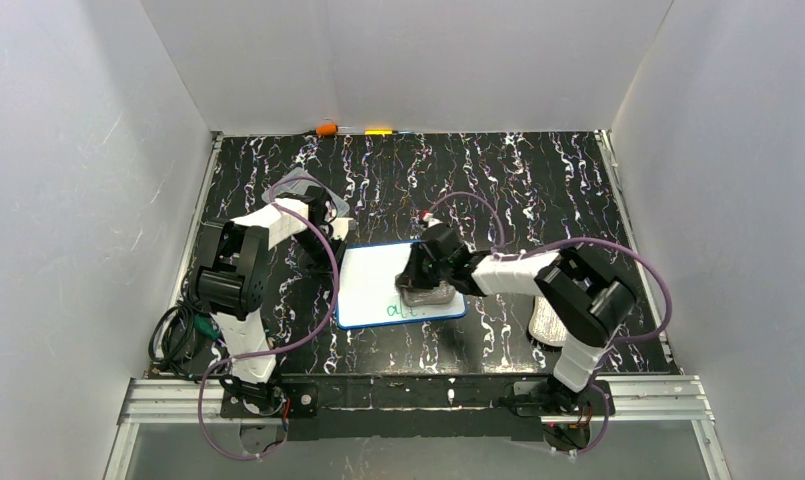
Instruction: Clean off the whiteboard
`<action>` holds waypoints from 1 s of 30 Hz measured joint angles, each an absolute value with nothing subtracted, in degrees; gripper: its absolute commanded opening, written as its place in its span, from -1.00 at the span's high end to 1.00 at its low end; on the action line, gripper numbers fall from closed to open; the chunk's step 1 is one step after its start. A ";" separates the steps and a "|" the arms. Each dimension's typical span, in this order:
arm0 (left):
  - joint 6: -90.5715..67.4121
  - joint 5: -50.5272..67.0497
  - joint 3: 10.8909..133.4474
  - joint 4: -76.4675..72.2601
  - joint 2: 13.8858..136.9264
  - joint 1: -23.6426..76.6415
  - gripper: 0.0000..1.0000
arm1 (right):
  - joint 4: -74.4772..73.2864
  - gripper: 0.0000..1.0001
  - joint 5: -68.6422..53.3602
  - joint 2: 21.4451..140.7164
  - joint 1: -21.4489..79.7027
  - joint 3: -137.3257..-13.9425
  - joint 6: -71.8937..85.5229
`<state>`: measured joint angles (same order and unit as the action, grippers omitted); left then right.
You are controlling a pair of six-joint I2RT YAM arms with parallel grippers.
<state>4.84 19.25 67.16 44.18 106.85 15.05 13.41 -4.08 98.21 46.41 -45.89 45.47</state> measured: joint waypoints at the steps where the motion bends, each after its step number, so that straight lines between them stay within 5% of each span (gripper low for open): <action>1: 4.82 19.25 67.26 44.27 106.96 15.05 0.93 | 13.58 0.97 -4.21 99.48 47.42 -47.33 45.50; 5: 4.67 19.22 67.40 44.45 107.09 15.00 1.00 | 10.92 0.97 -3.92 98.87 48.64 -49.71 44.91; 15: 3.75 19.44 67.51 44.56 107.33 14.74 1.00 | 3.11 0.97 -1.63 75.35 47.20 -35.57 43.20; 21: 2.96 19.51 67.64 44.64 107.50 14.72 1.00 | 2.59 0.97 -1.83 76.88 48.07 -29.76 43.97; 30: 2.55 19.53 68.07 45.06 107.96 14.72 1.00 | 10.87 0.97 -0.73 91.74 56.90 -40.07 44.88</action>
